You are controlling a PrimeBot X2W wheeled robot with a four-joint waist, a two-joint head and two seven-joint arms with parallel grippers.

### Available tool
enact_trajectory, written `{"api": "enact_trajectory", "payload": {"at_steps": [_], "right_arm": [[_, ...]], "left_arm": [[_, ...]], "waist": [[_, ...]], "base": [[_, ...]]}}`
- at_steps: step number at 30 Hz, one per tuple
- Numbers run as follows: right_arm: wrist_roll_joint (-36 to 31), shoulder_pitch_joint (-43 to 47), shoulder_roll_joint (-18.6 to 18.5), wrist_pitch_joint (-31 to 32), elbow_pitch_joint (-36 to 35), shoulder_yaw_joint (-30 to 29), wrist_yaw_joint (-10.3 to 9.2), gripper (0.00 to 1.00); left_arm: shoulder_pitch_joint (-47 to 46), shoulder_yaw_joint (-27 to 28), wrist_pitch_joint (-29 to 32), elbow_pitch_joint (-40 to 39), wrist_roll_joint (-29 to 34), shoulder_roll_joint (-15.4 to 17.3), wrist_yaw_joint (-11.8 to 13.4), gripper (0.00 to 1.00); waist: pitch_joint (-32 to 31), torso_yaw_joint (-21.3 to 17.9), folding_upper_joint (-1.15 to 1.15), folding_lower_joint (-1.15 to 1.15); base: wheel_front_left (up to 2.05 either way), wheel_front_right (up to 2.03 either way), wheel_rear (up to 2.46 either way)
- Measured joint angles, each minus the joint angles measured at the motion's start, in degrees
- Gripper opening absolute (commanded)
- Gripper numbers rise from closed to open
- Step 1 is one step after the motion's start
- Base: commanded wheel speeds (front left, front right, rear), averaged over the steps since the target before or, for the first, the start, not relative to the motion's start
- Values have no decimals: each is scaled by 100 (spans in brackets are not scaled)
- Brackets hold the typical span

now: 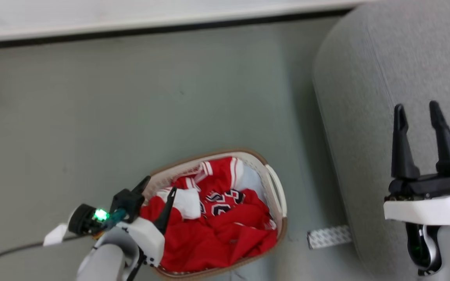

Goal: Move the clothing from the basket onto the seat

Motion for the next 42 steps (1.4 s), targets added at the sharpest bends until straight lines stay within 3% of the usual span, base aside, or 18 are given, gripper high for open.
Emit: {"api": "enact_trajectory", "payload": {"at_steps": [7,12,20,27,28,29,30,35,42], "right_arm": [[186,-192,75,0,-182,46,0,100],[567,-273,78,0,-242,141,0,100],[958,-383,81,1,-310,446,0,100],[1111,-419,80,1,-337,535,0,100],[1132,-424,81,0,-344,549,0,100],[1146,-429,80,1,-345,559,0,100],[1147,-436,81,1,-344,567,0,100],[1037,-495,88,1,-287,509,0,100],[677,-497,92,1,-181,370,0,100]], "left_arm": [[-1042,-1148,476,1634,134,450,-15,100],[-1527,-1883,1228,2528,246,712,-15,100],[-2026,-2618,1786,3337,471,1027,-15,100],[-2212,-3177,2074,3600,548,1095,-15,100],[-2244,-3236,2097,3616,547,1100,-15,71],[-2270,-3292,2113,3629,544,1102,-15,27],[-2291,-3331,2121,3641,514,1101,-15,0],[-2312,-3479,1972,3659,253,918,-10,0],[-2157,-3517,1527,3613,-169,467,-15,0]], "waist": [[689,-506,0,0],[1111,-819,0,0],[1678,-1368,0,0],[2130,-1760,0,-1],[2183,-1802,0,-1],[2228,-1838,0,-1],[2263,-1868,0,-1],[2171,-1856,0,-1],[1529,-1560,0,-1]], "base": [[0,0,0],[0,0,0],[0,0,0],[0,0,0],[0,0,0],[0,0,0],[0,0,0],[0,0,0],[0,0,0]]}}
